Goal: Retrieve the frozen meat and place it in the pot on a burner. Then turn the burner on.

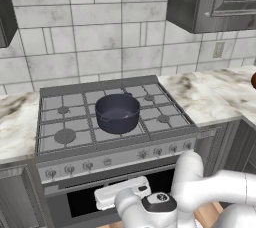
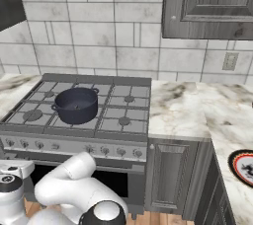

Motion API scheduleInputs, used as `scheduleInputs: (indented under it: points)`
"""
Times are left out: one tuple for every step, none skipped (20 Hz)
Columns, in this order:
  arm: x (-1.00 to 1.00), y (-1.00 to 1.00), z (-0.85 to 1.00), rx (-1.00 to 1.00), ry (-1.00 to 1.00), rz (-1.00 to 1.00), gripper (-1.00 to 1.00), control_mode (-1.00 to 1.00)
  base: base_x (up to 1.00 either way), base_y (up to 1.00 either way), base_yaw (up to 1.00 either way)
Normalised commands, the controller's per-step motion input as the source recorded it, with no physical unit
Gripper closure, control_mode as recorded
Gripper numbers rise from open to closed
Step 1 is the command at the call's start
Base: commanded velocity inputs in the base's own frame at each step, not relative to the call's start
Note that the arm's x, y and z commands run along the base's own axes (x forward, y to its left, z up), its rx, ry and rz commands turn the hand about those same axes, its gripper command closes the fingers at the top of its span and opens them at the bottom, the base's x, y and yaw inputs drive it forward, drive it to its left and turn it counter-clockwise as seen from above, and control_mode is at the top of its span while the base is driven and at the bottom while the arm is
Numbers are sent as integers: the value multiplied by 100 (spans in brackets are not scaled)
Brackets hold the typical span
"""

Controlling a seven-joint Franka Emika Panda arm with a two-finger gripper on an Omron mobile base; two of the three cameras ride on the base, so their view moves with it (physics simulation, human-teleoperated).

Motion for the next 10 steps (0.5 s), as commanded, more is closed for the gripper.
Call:
scheduleInputs:
  points:
    - [0,9,0,0,0,0,-100,-100,0,0,0]
    - [0,11,0,0,0,0,-100,-100,0,0,0]
    - [0,10,0,0,0,0,-100,-100,0,0,0]
    - [0,9,0,0,0,0,-100,-100,0,0,0]
    - [0,6,0,0,0,0,-100,-100,0,0,0]
    - [0,0,0,0,0,0,-100,-100,0,0,0]
    - [0,0,0,0,0,0,-100,-100,0,0,0]
    - [0,0,0,0,0,0,-100,-100,0,0,0]
    - [0,0,0,0,0,0,-100,-100,0,0,0]
    - [0,0,0,0,0,0,-100,-100,0,0,0]
